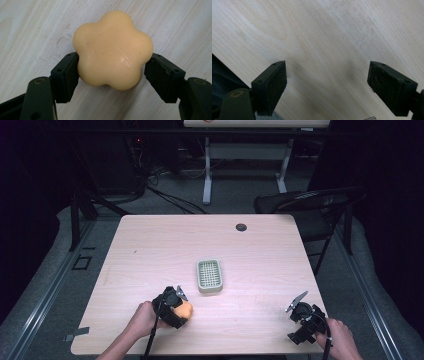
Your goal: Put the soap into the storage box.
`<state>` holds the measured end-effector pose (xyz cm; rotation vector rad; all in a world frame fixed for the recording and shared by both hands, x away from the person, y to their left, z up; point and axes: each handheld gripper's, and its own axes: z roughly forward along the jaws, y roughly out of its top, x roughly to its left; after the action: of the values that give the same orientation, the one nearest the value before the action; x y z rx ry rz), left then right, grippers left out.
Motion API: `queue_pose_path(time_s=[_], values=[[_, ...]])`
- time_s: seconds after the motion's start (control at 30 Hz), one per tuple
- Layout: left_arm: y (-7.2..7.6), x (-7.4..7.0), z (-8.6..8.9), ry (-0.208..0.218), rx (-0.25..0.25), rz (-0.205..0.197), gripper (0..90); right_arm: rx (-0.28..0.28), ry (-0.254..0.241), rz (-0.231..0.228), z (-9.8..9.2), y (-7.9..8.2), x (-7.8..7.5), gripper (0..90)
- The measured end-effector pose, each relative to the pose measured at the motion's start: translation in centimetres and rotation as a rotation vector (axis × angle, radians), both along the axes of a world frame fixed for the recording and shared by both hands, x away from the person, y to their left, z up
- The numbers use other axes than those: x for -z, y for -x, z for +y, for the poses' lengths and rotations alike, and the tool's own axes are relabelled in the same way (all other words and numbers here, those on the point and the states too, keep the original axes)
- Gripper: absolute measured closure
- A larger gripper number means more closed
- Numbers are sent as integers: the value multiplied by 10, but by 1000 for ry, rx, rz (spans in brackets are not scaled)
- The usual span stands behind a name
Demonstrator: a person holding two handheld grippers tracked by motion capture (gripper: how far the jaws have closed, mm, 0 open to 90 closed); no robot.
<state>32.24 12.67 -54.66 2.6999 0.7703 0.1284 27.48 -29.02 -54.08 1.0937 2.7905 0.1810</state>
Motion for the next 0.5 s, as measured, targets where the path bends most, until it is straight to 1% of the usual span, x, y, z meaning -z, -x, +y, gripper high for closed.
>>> queue_pose_path(time_s=[0.13,0.17,0.23,0.3,0.43,0.47,0.5], values=[[0,-2,1,-2,3,-12,314,0,2,1,0,0,0,155],[0,-2,2,22,-4,-10,382,10,-4,-8,0,1,1,155],[-2,-2,3,20,-3,14,383,10,-3,-6,0,1,1,156],[-2,-1,4,27,-12,15,381,1,2,3,0,0,0,155],[-3,0,4,29,-6,13,373,10,-2,-7,0,1,0,156],[-4,1,2,47,-12,21,336,3,2,2,0,0,0,155],[-4,1,0,35,-17,10,217,1,2,3,0,0,0,155]])
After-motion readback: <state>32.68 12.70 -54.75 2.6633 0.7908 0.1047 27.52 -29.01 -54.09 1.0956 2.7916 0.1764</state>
